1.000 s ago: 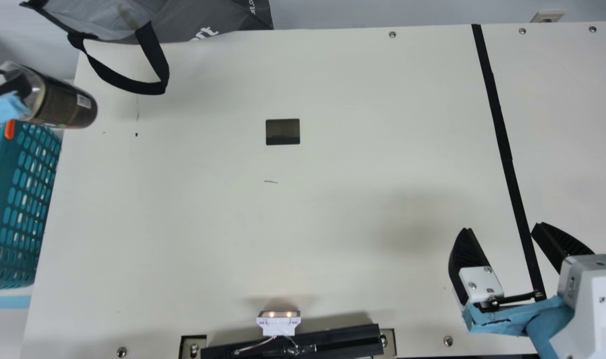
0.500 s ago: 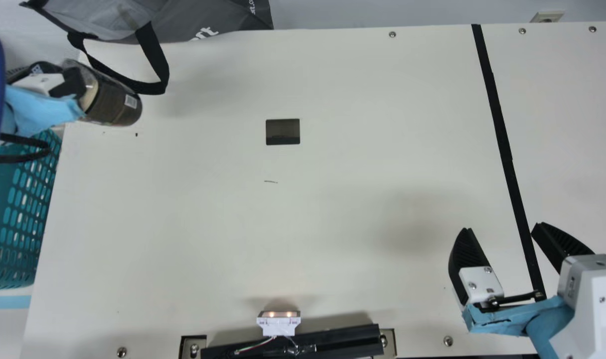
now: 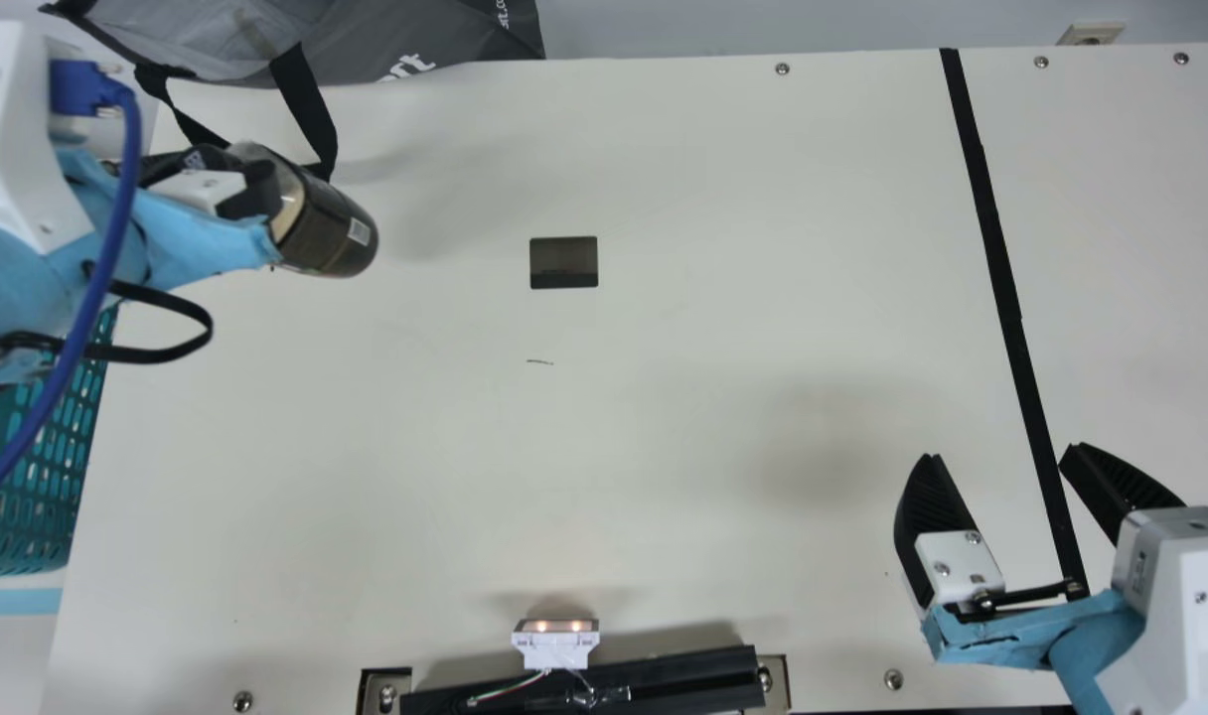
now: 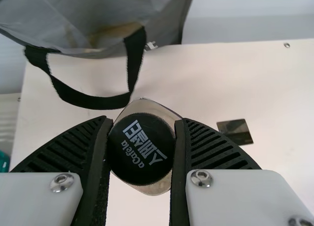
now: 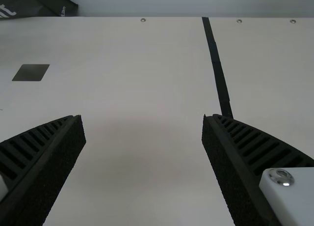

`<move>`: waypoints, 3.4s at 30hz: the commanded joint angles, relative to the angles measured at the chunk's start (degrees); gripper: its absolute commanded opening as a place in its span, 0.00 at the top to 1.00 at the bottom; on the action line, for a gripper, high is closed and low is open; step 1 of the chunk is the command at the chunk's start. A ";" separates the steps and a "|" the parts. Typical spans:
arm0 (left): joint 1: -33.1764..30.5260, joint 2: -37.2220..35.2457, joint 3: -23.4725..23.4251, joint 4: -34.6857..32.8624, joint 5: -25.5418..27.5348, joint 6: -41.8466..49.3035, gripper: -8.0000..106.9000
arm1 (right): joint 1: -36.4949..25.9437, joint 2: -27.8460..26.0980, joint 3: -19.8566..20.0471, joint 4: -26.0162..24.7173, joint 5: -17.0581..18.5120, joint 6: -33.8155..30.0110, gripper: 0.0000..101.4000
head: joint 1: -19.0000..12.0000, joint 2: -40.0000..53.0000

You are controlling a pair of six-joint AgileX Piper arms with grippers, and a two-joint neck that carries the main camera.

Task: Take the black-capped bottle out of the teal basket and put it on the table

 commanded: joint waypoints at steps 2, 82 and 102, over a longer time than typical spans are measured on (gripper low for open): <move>-2.43 0.16 0.38 0.54 0.11 -1.36 0.93 | 0.00 0.00 0.00 0.00 0.00 0.00 0.10 | -0.51 0.47; -28.67 11.40 -2.59 15.21 3.27 -16.80 0.00 | 0.00 0.00 0.00 -0.05 0.01 0.00 0.10 | -0.51 0.47; -28.28 8.77 -2.10 16.56 3.67 -19.81 0.00 | 0.00 0.00 0.00 -0.05 -0.10 0.00 0.10 | -0.51 0.47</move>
